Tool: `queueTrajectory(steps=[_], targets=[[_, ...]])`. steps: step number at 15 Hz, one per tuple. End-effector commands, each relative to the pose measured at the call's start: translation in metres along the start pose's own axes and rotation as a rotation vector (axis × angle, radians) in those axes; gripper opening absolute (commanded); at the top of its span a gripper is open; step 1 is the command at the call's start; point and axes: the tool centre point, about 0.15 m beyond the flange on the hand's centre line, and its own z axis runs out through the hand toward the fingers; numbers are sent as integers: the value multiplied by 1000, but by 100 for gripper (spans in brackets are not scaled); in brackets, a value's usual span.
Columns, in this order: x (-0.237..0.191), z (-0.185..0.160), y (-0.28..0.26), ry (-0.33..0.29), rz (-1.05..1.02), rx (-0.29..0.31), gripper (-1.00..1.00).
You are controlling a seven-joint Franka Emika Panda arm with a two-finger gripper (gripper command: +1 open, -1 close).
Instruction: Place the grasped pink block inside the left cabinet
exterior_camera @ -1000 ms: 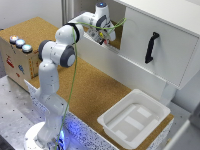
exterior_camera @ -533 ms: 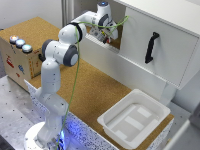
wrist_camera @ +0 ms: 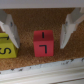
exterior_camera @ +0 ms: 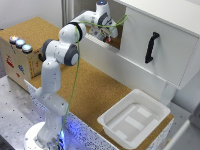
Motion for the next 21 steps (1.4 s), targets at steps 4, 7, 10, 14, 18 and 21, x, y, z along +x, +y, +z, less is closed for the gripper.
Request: queueTrajectory(steps=[4, 7, 10, 14, 18, 21], targets=[[-52, -34, 1, 35, 26, -51, 100], [-82, -46, 2, 26, 33, -27, 100], [-120, -53, -5, -8, 28, -10, 100], [-169, -66, -20, -44, 21, 2, 100], [-213, -83, -29, -120, 16, 20, 100], [-239, -83, -38, -171, 3, -14, 100]])
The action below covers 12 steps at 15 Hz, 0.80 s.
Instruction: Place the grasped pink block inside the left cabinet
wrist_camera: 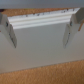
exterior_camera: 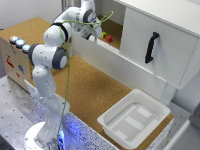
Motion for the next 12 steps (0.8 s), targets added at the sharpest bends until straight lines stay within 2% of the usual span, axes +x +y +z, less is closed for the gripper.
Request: queueTrajectory(steps=[1, 3, 6, 7, 8, 9, 11, 12], targets=[[-67, 9, -10, 2, 1, -12, 100], [-77, 14, -11, -8, -6, 12, 100], [-93, 18, -17, 16, -85, 19, 100], [-98, 27, -19, 18, -120, 30, 100], [-103, 42, -22, 10, -165, 13, 100], [-108, 53, -22, -10, -186, 32, 100], [-120, 63, -20, -11, -200, 71, 100], [-126, 66, -15, -35, -171, 120, 100]])
